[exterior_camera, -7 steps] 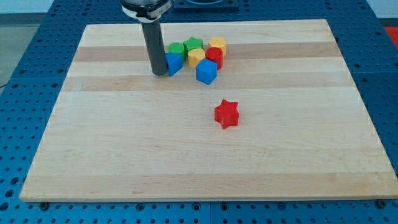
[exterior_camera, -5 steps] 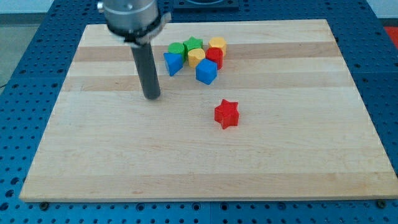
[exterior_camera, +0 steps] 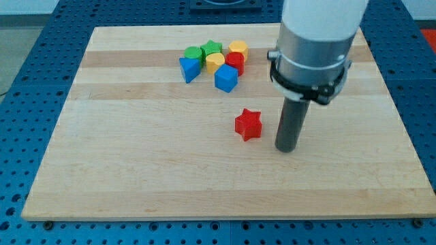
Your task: Push the red star closer to the yellow heart
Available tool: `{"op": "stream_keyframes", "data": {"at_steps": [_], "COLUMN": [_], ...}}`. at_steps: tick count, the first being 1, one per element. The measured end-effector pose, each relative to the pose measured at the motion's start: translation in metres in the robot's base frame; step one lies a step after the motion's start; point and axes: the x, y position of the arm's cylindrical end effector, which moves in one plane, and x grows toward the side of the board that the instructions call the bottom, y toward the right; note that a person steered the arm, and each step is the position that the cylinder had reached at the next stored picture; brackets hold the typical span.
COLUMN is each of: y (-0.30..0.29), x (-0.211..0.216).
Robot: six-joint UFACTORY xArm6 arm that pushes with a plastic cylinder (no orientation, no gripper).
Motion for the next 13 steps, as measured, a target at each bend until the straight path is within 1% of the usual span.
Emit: {"op": "stream_keyframes", "data": {"at_steps": [1, 2, 3, 4, 5, 6, 7, 8, 9, 11, 12, 13], "y": [-0.029, -0.119, -0.169, -0.169, -0.200, -0.214, -0.203, -0.190, -0.190, -0.191, -0.222, -0.224], "x": [-0.022, -0.027, -0.027, 0.004, 0.023, 0.006, -0.031, -0.040, -0.021, -0.014, -0.012, -0.027]}}
